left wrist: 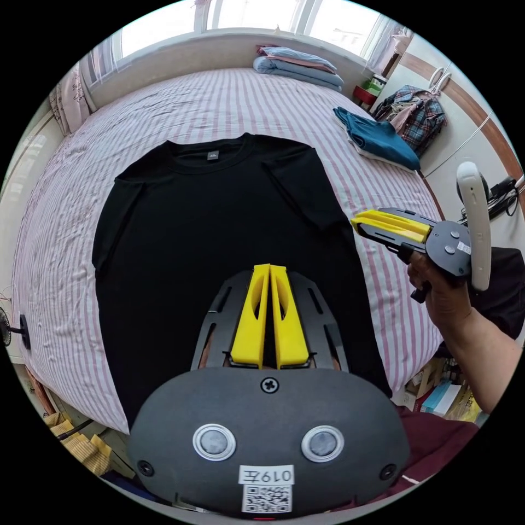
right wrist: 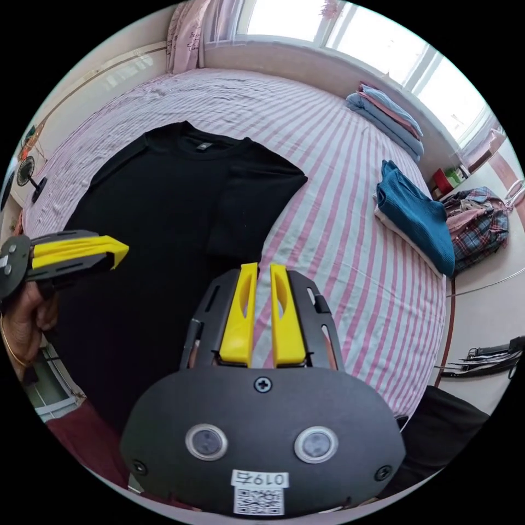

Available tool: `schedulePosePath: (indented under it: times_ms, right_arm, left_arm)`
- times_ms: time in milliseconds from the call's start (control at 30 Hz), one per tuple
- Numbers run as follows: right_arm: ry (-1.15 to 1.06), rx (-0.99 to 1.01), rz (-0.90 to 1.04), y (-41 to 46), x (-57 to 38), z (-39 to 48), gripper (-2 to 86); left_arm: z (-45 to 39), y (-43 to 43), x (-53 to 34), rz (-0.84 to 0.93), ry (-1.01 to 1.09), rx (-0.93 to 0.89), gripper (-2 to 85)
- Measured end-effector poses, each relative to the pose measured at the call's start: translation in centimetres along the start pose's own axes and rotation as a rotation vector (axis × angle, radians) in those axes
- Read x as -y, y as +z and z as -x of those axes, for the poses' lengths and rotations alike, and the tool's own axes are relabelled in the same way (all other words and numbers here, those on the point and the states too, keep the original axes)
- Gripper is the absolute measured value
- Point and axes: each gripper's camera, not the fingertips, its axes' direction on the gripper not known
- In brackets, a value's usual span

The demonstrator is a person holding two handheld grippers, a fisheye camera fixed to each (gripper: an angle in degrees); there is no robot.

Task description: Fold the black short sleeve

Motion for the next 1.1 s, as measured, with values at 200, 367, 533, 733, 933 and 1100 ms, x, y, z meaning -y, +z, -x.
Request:
schedulePosePath:
  times_ms: [200, 367, 533, 733, 933, 1100]
  right_arm:
    - [-0.057, -0.035, 0.007, -1.5, -0.1, 4.8, 4.2]
    - [-0.094, -0.092, 0.002, -2.2, 0.9, 8.1, 3.8]
    - [-0.104, -0.152, 0.027, -2.5, 1.9, 10.5, 4.0]
    - [-0.100, -0.151, 0.034, -3.9, 1.7, 12.3, 4.0]
    - [-0.163, -0.170, 0.047, -4.1, 1.8, 14.5, 1.3]
    - [-0.103, -0.131, 0.060, -4.9, 1.8, 14.3, -0.4]
  left_arm:
    - [1.1, 0.2, -1.9, 0.021, 0.001, -0.009, 1.0]
    - [1.5, 0.4, -3.5, 0.036, 0.006, -0.023, 0.9]
    - [2.0, 0.5, -4.3, 0.028, 0.001, -0.029, 0.9]
    - [3.1, 0.4, -4.8, 0.010, -0.020, -0.035, 0.8]
    - [3.6, 0.8, -4.9, 0.001, -0.016, -0.042, 0.9]
    - [4.0, 2.0, -4.8, 0.007, -0.031, -0.017, 1.0]
